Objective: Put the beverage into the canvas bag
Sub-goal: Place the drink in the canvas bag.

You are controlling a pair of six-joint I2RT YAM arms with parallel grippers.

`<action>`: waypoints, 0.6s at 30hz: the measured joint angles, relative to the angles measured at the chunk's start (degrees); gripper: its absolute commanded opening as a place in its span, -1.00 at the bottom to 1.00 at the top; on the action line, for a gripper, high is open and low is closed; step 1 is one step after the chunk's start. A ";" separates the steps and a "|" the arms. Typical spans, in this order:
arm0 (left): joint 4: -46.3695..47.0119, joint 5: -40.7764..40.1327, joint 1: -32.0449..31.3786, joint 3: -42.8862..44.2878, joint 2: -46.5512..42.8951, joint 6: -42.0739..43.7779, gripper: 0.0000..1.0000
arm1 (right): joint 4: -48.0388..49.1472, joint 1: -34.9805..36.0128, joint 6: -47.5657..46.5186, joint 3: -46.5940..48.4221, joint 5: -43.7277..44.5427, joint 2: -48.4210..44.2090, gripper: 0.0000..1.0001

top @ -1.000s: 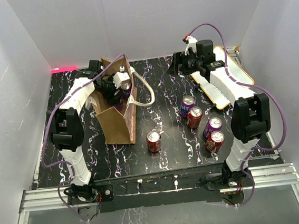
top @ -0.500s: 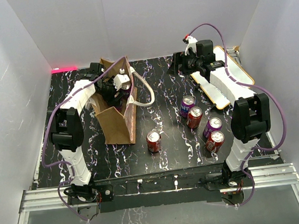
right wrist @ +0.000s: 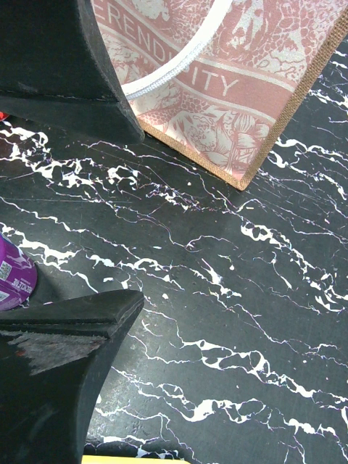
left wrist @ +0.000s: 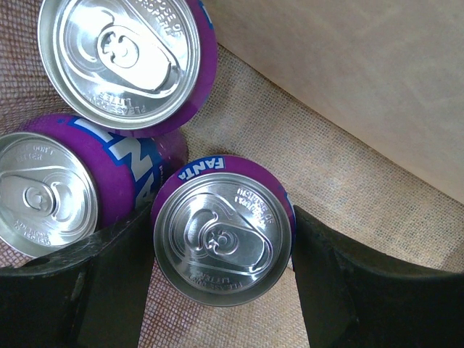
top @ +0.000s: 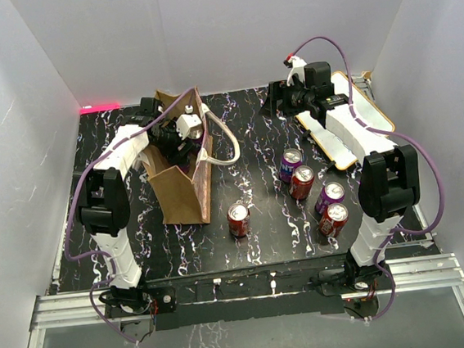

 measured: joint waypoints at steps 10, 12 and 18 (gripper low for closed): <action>0.17 -0.98 0.00 -0.13 -0.24 -1.90 0.34 | 0.00 0.00 0.00 0.00 -0.02 0.00 0.69; 0.13 -1.38 0.00 -0.13 -0.28 -2.19 0.40 | 0.00 0.00 0.00 0.00 -0.02 0.00 0.69; -0.79 -4.26 0.09 -0.13 -0.66 -2.47 0.59 | 0.00 0.00 0.02 0.00 -0.02 0.00 0.69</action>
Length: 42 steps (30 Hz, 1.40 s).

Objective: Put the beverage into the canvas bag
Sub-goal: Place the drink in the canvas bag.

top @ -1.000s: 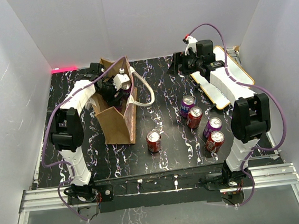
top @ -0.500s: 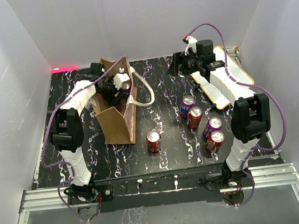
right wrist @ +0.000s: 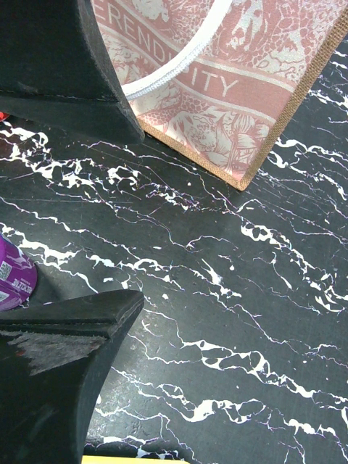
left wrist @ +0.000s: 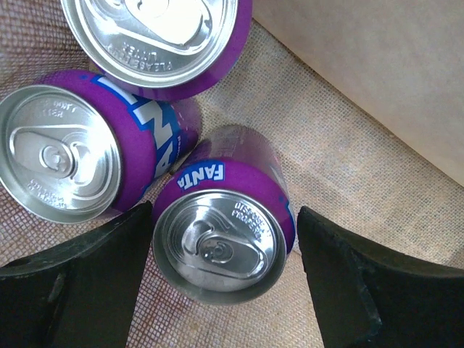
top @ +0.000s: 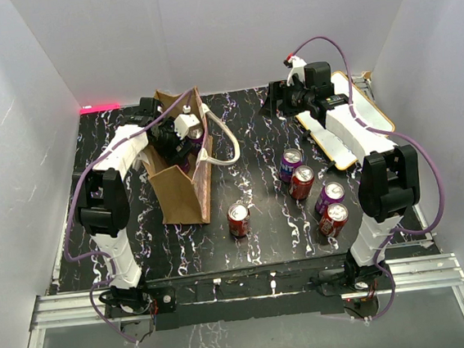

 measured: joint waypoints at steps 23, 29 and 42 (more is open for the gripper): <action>-5.09 1.44 0.00 12.00 -0.57 -5.90 0.89 | 0.02 0.00 0.22 0.00 -0.31 0.00 0.69; -6.21 3.54 0.00 14.62 -0.81 -8.26 0.94 | 0.00 0.00 0.22 0.00 -0.70 0.00 0.69; -4.59 6.56 0.07 19.04 -2.60 -14.97 0.94 | -7.67 0.00 -12.17 -3.34 0.00 -4.94 0.76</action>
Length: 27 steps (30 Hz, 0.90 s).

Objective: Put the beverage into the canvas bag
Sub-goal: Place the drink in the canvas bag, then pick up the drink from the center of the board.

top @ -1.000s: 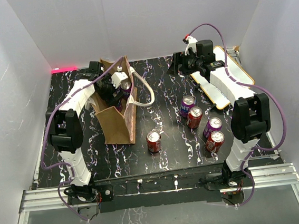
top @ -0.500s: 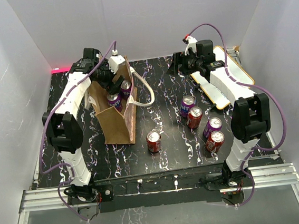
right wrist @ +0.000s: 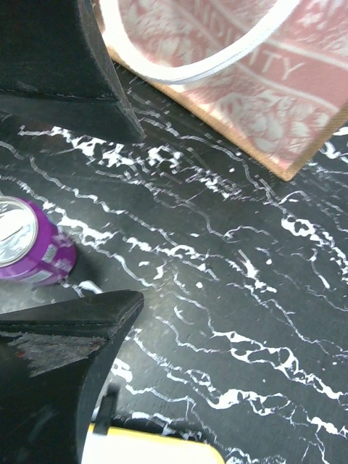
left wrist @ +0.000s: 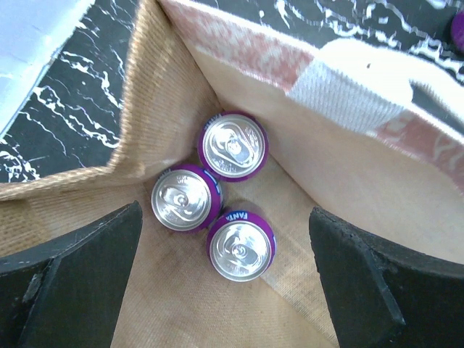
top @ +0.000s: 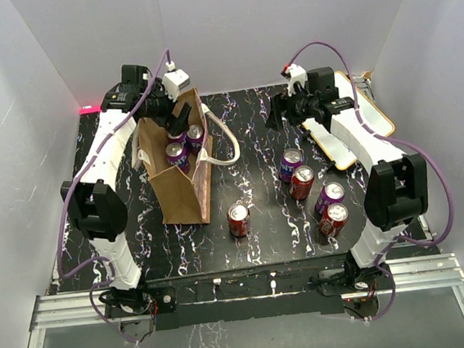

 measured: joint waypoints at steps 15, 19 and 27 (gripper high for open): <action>6.19 1.18 0.00 1.97 -4.33 -13.20 0.94 | -18.56 0.00 -16.72 -4.11 3.93 -5.31 0.94; 8.00 1.81 0.00 1.97 -7.87 -14.80 0.94 | -19.93 0.02 -17.53 -6.91 4.07 -7.15 0.94; 9.22 2.73 0.00 1.97 -12.04 -15.30 0.94 | -22.16 0.02 -17.40 -7.45 6.84 -6.38 0.93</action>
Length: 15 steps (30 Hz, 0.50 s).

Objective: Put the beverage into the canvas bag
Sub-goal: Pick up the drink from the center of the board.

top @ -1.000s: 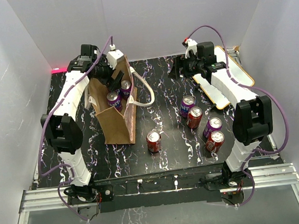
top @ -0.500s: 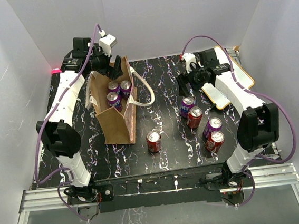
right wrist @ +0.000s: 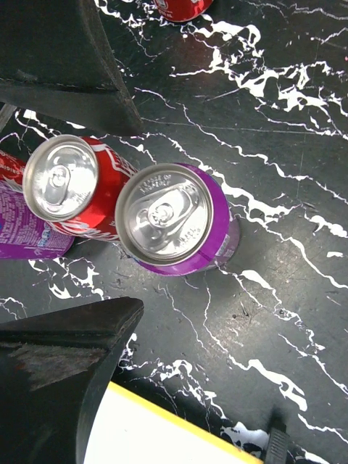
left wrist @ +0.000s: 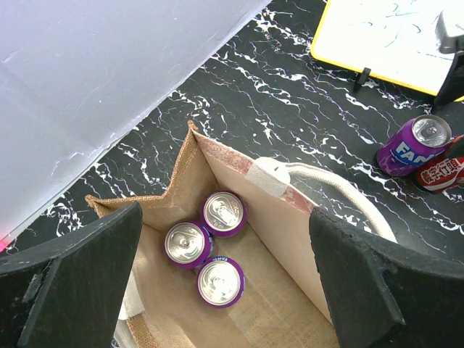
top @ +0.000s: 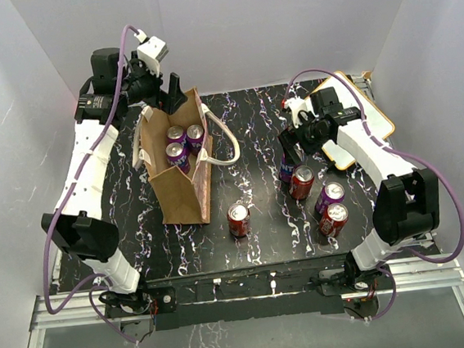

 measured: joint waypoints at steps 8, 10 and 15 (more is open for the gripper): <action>-0.33 -0.20 0.00 -0.92 -0.70 1.05 0.94 | -0.31 0.00 1.29 1.55 0.37 6.10 0.89; -0.52 -0.33 0.00 -0.96 -0.70 1.51 0.94 | -0.33 0.00 1.38 2.45 0.20 7.67 0.85; -0.61 -0.44 0.00 -0.28 -0.28 2.01 0.94 | -0.48 0.02 1.57 4.85 -0.66 10.34 0.71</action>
